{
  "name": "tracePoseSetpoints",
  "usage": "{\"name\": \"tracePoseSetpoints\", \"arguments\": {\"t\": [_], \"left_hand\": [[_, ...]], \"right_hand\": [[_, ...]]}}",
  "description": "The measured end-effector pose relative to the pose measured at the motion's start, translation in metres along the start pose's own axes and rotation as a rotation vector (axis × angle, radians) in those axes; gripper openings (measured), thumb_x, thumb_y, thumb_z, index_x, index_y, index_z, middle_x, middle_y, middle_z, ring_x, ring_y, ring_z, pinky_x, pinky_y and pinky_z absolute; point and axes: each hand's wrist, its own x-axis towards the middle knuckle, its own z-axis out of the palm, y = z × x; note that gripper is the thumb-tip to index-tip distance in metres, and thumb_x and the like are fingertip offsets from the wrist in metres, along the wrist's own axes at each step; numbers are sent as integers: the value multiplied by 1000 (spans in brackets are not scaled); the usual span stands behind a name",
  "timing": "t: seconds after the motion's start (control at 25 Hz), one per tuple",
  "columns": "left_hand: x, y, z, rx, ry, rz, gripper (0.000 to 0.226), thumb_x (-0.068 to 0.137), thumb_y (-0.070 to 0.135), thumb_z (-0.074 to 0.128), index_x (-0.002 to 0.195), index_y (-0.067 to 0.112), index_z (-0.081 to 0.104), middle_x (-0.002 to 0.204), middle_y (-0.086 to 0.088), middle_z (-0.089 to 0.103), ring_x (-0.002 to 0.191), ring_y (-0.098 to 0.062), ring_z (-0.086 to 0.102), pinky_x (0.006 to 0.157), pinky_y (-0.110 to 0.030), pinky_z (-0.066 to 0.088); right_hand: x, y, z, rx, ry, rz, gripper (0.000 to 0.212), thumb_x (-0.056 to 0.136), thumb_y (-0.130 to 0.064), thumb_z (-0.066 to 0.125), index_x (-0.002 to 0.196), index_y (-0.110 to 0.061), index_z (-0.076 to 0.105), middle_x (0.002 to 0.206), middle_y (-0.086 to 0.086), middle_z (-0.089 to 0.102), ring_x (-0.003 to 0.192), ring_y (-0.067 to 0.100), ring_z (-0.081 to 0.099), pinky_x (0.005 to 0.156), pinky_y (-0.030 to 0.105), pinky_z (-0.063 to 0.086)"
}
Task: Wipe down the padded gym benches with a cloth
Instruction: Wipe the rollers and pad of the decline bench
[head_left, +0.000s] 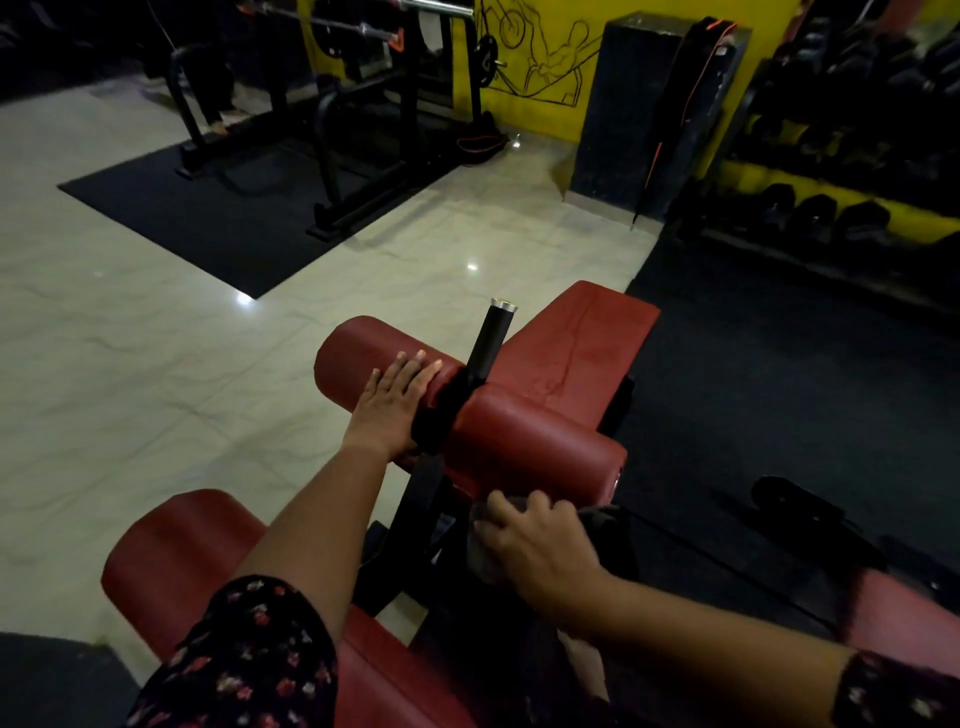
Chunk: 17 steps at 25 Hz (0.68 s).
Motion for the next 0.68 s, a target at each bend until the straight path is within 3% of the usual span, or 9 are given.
{"name": "tracePoseSetpoints", "arguments": {"t": [0.08,0.2,0.28,0.36,0.48,0.6,0.68], "left_hand": [[-1,-2,0,-4,-1,6,121,72,42,79,156,33,-8,165,6,-12,151,-17,-15,121,-41,-6],[-1,0,-1,-6,12,15,122,70,40,81,156,33,-6,165,6,-11,151,-18,-15,121,-42,-5],[-2,0,-1,6,22,20,123,69,40,81,156,33,-6,165,6,-10,151,-18,-13,122,-42,-4],[-3,-1,0,5,18,24,124,69,41,81,156,32,-6,165,5,-10,151,-19,-14,121,-42,-5],[0,-4,0,-51,-8,43,120,67,50,75,156,33,-3,165,6,-11,150,-18,-16,120,-43,-8],[5,-7,-4,-118,-62,52,106,59,69,30,154,38,-5,164,6,-13,149,-14,-19,119,-42,-11],[6,-7,-4,-156,-60,42,95,63,68,10,152,39,-9,164,7,-13,149,-12,-20,119,-42,-12]], "right_hand": [[2,26,-16,27,149,43,45,73,-31,71,117,-35,63,110,-4,58,68,27,55,49,32,28],[22,78,-37,53,221,289,42,88,-25,57,129,-37,53,124,-4,54,87,31,57,59,35,36],[38,124,-44,231,97,505,45,94,-20,50,134,-40,49,132,-4,50,104,33,55,75,42,46],[38,139,-38,312,-30,583,47,92,-22,53,135,-39,48,129,0,50,108,34,54,81,45,49],[23,106,-30,100,132,572,56,92,-22,51,145,-32,37,132,8,48,99,35,55,72,42,48],[1,55,-17,-46,172,409,64,80,-17,64,141,-27,49,124,18,57,74,36,56,56,39,45],[-13,32,4,-77,97,269,64,75,-17,64,137,-30,54,123,18,59,73,37,55,54,38,44]]}}
